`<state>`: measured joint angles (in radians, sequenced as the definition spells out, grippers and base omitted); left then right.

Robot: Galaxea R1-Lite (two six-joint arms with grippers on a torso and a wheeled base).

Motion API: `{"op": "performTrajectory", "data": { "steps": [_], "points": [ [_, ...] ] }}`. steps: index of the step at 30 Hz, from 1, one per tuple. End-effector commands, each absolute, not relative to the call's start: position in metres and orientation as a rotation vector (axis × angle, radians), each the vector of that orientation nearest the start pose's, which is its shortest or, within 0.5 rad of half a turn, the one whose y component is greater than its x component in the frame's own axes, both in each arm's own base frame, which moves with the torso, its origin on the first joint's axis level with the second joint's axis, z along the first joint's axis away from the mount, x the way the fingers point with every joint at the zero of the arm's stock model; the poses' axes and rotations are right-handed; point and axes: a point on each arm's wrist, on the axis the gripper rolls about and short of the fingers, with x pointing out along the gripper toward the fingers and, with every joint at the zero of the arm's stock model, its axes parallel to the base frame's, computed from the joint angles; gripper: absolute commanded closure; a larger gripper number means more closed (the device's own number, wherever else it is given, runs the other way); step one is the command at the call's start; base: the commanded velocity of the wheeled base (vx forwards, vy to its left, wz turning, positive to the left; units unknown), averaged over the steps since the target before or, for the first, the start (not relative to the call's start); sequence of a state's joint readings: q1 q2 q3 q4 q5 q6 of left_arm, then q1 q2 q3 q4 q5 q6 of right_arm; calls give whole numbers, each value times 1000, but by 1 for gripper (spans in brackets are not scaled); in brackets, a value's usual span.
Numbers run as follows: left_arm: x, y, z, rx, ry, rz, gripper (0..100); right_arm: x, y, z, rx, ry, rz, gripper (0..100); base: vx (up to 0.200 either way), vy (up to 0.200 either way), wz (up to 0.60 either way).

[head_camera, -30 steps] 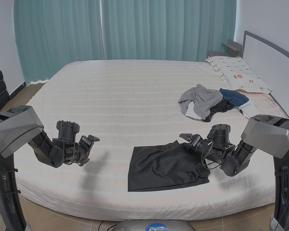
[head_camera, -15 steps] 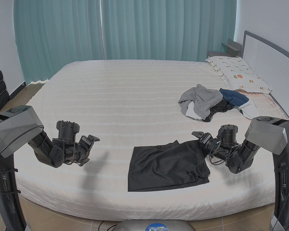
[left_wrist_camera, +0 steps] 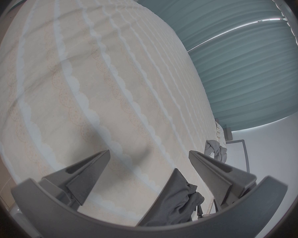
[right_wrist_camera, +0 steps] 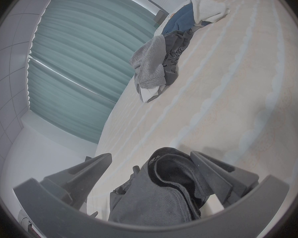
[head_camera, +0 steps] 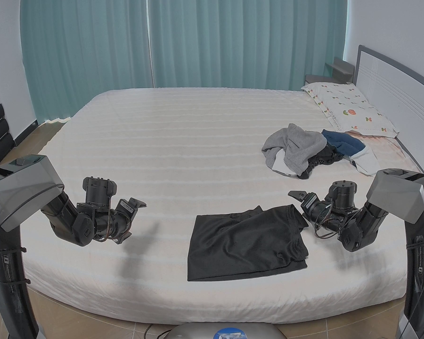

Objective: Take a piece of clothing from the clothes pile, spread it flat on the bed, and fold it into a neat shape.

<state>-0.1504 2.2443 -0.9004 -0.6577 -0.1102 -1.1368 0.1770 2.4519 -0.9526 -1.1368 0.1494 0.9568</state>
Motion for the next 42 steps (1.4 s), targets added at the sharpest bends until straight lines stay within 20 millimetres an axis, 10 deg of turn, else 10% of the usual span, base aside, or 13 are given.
{"op": "performTrajectory", "data": {
  "steps": [1, 6, 19, 20, 40, 41, 42],
  "points": [
    [375, -59, 16, -1069, 753, 168, 0, 407, 75, -12, 931, 486, 125, 0, 0, 0, 0],
    [375, -59, 16, -1069, 753, 168, 0, 398, 80, 5, 925, 483, 156, 0, 0, 0, 0],
    [375, -59, 16, -1070, 752, 167, 0, 408, 97, -23, 892, 536, 183, 0, 0, 0, 0],
    [375, -59, 16, -1070, 752, 167, 0, 408, 97, -24, 886, 538, 183, 100, 0, 0, 0],
    [375, -59, 16, -1070, 752, 167, 0, 423, 76, -34, 896, 552, 112, 100, 0, 0, 0],
    [375, -59, 16, -1069, 751, 169, 0, 422, 76, -33, 895, 552, 114, 0, 0, 0, 0],
    [375, -59, 16, -1070, 752, 167, 0, 421, 77, -31, 895, 547, 119, 0, 0, 0, 0]
  ]
}}
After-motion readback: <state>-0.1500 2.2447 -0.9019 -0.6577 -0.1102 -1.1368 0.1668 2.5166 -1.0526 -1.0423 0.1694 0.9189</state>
